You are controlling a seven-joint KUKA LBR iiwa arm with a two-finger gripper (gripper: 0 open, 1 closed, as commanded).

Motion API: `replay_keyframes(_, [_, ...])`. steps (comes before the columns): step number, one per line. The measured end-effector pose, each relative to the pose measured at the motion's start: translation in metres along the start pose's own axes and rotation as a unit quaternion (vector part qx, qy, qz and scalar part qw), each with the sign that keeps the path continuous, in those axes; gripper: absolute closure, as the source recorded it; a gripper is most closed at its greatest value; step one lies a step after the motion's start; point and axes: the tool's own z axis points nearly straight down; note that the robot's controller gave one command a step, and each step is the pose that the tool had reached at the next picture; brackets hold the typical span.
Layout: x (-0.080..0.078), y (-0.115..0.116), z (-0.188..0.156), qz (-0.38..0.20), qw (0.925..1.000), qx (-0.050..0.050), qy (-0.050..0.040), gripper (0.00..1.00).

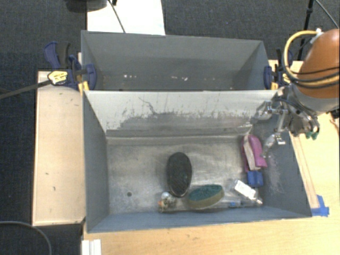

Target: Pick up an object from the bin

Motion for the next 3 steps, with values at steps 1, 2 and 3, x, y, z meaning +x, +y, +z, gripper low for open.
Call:
replay_keyframes(1, [0.034,0.001,0.112,-0.104,0.9945,-0.002,0.0037,0.00])
replay_keyframes(2, [0.060,0.002,0.148,-0.240,0.9708,0.001,-0.0046,0.00])
replay_keyframes(3, [0.060,0.079,0.127,-0.277,0.9610,-0.002,-0.0014,0.00])
